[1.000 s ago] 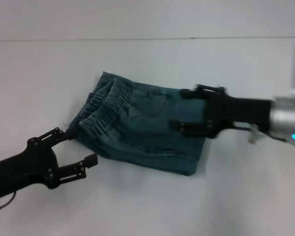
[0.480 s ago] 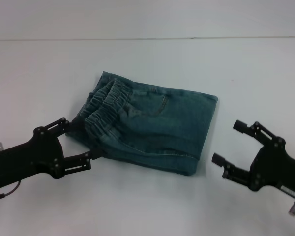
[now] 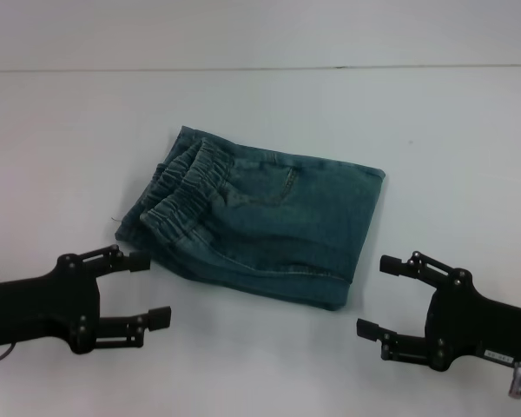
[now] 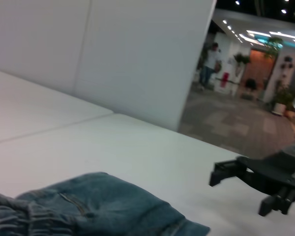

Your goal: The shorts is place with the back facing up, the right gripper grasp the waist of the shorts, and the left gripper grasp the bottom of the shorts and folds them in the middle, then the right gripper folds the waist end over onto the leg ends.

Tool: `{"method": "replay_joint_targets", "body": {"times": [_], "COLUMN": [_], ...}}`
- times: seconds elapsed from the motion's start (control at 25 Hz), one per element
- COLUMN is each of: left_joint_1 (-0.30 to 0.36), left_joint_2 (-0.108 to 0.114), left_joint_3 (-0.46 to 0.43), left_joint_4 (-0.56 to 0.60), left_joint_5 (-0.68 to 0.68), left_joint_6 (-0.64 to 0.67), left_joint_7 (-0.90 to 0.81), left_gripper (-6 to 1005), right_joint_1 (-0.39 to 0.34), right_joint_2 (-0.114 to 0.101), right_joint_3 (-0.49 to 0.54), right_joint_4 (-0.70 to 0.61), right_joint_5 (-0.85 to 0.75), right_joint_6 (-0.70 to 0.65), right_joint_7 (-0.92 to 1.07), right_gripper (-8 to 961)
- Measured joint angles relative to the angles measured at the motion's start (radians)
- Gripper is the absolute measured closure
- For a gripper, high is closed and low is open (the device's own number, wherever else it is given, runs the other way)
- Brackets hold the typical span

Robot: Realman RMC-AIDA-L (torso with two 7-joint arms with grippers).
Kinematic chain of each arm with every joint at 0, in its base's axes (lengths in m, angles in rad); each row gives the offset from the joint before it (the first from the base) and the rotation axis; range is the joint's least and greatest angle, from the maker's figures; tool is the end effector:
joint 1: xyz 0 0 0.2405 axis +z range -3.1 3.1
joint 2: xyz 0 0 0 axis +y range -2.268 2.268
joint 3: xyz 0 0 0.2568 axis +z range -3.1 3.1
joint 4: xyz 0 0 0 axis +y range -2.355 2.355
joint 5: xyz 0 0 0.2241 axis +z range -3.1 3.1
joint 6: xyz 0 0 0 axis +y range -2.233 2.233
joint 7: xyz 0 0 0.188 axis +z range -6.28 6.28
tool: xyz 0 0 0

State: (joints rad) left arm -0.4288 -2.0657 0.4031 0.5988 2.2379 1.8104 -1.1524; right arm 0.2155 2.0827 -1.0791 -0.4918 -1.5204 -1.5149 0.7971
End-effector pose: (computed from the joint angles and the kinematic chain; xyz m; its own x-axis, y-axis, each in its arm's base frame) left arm -0.2978 0.2846 -0.0253 0.7836 0.3180 0.5338 0.4236 -0.9019 -0.0844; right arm 0.2975 0.2632 -0.0794 0.8021 -0.0984 -0.5890 -0.3311 -0.8941 -0.3016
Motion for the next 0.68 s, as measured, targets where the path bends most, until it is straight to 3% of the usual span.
{"method": "replay_joint_targets", "body": {"times": [0.32,0.68], "left_joint_1": [0.031,0.053], "left_joint_2": [-0.009,-0.021], "left_joint_3": [0.005,0.009], "left_joint_4": [0.021,0.027], "left_joint_5": [0.015,0.029], "left_joint_6": [0.035,0.036], "left_joint_7": [0.013,0.037], "left_gripper": [107,107], "right_joint_1": [0.002,0.002], "right_joint_2": [-0.001,-0.001], "right_joint_3": [0.017,0.05], "right_joint_4": [-0.085,-0.091], "right_joint_5": [-0.055,-0.063], "right_joint_6": [0.006,-0.021], "right_joint_7": [0.081,0.08], "right_gripper": [29,29]}}
